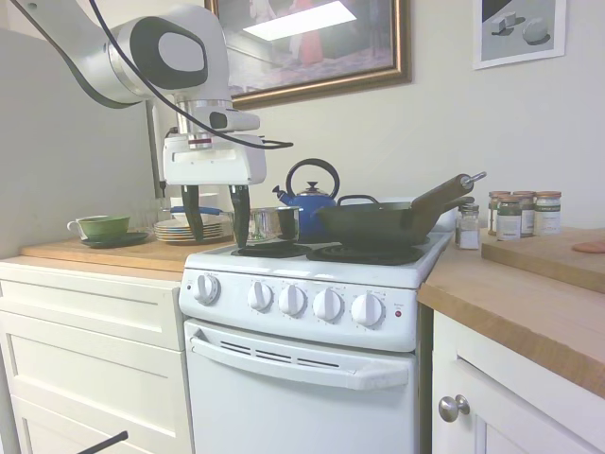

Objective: Turn on the stove on the bottom left

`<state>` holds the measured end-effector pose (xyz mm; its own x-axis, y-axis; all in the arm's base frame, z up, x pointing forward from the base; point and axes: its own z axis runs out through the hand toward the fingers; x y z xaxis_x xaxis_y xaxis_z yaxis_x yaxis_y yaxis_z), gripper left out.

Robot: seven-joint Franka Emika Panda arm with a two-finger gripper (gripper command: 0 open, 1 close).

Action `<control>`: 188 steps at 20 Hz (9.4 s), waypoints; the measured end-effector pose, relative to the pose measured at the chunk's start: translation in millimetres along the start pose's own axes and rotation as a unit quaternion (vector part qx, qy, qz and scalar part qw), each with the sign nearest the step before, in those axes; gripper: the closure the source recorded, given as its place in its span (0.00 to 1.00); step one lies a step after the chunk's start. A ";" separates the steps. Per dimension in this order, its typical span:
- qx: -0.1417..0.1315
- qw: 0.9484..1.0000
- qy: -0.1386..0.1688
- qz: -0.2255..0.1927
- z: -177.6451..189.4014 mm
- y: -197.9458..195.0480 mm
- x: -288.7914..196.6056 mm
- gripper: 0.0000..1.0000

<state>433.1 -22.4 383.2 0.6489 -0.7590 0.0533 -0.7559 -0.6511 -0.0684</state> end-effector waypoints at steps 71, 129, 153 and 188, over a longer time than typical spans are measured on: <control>-0.030 0.999 -0.036 0.012 79.9 -32.0 65.5 1.00; -0.033 0.997 -0.071 0.024 94.7 -55.8 74.6 1.00; -0.042 0.994 -0.098 0.015 117.4 -56.8 68.3 1.00; -0.084 0.994 -0.064 0.017 144.3 -63.9 49.4 1.00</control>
<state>526.0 -17.7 246.3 0.6208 -0.7804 -0.0746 -0.7741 -0.6252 0.0991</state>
